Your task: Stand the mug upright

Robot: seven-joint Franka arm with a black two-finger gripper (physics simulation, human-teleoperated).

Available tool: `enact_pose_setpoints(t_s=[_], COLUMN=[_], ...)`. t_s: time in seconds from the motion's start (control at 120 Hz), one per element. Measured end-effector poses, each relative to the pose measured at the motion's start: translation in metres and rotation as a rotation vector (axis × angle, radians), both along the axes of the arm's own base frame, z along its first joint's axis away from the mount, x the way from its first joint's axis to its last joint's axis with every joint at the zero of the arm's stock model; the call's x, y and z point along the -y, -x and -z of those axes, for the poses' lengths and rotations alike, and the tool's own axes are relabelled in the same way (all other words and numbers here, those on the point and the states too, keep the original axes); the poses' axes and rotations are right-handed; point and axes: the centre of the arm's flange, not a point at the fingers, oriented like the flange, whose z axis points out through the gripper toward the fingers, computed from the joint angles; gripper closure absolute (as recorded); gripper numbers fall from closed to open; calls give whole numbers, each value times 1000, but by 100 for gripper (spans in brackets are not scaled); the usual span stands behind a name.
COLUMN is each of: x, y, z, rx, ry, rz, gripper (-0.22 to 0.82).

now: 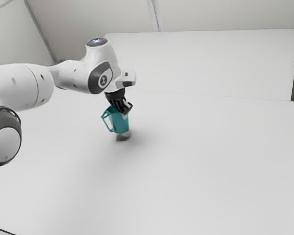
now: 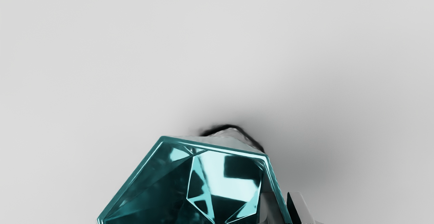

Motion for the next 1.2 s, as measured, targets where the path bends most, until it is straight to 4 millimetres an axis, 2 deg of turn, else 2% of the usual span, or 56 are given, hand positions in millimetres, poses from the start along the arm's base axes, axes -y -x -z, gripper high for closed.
enact_pose_setpoints(t_s=[0.142,0.317,0.483,0.6,0.733,0.85,1.008,1.125,1.2], x=[1,-2,6,6,6,2,-22,-50,-59], y=[-6,-11,-11,-13,-14,-6,18,36,48], z=[20,30,22,13,-17,-55,-118,-158,-179], rx=[14,27,37,45,72,93,109,107,103], ry=[31,43,48,51,62,74,35,16,3], rz=[-94,-174,-204,-223,-237,-248,-259,-284,-291], gripper=[78,78,41,24,13,7,4,2,1])
